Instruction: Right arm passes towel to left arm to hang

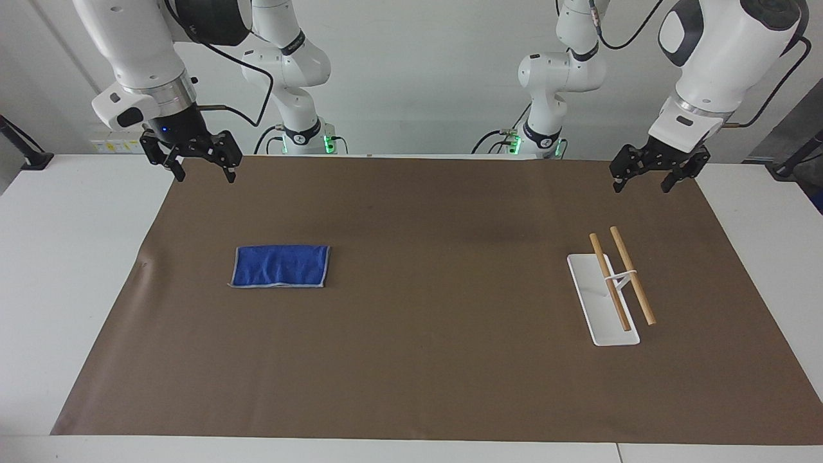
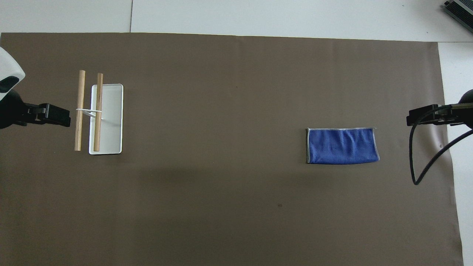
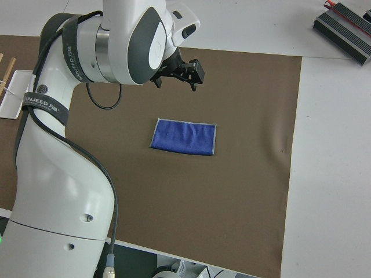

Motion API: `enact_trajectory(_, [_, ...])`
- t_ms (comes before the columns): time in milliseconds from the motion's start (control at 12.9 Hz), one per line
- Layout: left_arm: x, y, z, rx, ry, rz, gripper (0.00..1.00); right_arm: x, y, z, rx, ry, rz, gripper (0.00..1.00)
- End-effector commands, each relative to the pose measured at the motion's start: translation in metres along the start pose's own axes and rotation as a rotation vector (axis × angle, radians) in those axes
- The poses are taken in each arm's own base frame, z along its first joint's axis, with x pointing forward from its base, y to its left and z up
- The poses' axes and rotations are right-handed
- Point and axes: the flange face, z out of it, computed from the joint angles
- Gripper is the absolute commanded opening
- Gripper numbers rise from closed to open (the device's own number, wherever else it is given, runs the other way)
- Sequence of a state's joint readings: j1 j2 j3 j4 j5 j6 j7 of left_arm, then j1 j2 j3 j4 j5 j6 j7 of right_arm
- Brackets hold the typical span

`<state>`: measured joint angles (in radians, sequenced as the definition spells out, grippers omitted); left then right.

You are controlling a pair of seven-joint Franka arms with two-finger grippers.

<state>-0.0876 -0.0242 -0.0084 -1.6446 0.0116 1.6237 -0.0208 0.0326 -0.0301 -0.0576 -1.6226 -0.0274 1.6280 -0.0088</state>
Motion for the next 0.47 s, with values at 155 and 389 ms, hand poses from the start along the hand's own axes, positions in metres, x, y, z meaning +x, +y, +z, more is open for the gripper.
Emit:
enact_trajectory(155, [-0.0082,-0.0025,-0.0016,0.01,0.001,0.002,1.0,-0.0077,0.0024,0.0001,0.001,-0.008,0.011,1.0])
enact_trajectory(389, [-0.008,-0.0025,-0.0017,0.01,0.003,0.002,1.0,-0.0109,0.0002,0.0033,0.015,-0.008,0.081,1.0])
